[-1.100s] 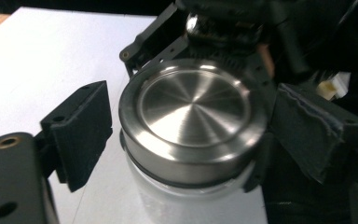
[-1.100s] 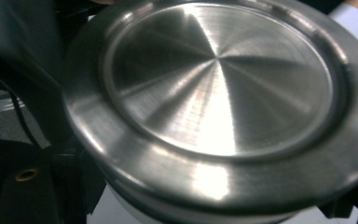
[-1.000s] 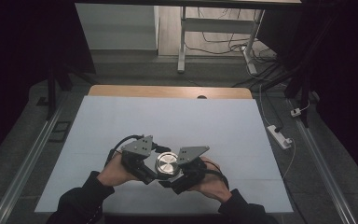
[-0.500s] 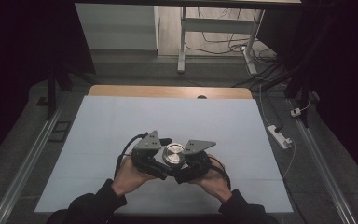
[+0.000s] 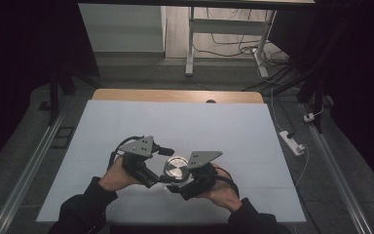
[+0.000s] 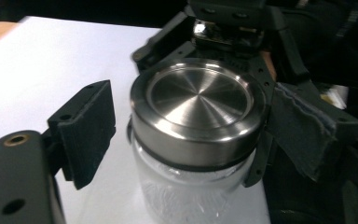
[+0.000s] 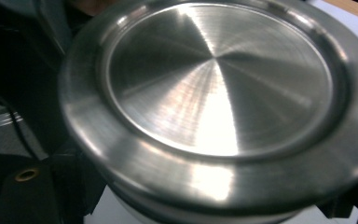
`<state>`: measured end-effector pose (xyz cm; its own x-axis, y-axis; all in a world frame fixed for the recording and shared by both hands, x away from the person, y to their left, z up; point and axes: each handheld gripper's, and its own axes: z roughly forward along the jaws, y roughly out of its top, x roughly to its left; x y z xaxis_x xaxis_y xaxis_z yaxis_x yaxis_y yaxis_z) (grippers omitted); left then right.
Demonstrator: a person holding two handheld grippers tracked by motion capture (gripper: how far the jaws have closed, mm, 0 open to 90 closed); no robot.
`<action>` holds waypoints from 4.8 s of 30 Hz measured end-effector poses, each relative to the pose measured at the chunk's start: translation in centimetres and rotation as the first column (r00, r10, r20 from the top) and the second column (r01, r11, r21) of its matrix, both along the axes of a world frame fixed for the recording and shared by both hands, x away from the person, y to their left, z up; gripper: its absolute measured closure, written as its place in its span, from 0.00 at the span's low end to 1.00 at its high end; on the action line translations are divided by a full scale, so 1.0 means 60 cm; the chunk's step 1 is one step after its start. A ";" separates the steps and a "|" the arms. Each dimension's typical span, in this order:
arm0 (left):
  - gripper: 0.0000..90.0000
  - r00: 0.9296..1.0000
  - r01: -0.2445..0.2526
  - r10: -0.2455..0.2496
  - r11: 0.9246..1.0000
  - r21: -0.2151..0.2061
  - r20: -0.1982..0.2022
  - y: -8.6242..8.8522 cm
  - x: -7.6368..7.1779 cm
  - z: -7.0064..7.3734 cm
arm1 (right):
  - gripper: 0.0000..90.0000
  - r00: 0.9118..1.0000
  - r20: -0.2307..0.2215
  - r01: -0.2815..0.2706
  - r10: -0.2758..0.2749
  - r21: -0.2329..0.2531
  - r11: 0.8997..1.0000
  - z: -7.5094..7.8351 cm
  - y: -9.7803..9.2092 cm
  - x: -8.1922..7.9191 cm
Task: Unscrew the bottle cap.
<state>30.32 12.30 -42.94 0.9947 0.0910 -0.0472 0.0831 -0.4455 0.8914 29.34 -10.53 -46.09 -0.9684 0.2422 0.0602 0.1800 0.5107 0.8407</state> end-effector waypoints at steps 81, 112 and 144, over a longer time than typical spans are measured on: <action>0.17 0.971 -0.239 0.238 0.970 0.046 0.037 -0.043 -0.036 0.025 | 0.17 0.990 -0.005 0.139 -0.139 0.011 0.990 -0.006 -0.005 0.006; 0.21 0.956 -0.273 0.264 0.960 0.055 0.129 -0.019 -0.043 0.047 | 0.17 0.991 -0.002 0.131 -0.131 0.010 0.991 -0.009 -0.003 0.006; 0.21 0.936 -0.343 0.340 0.939 0.018 0.093 0.055 -0.052 0.020 | 0.16 0.978 0.039 0.202 -0.204 0.032 0.979 0.004 -0.042 0.024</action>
<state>27.21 15.61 -41.72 0.9035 0.4259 0.0474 0.1581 -0.4340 0.8869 30.80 -13.04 -45.86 -0.9010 0.4328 0.0298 0.2417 0.4437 0.8630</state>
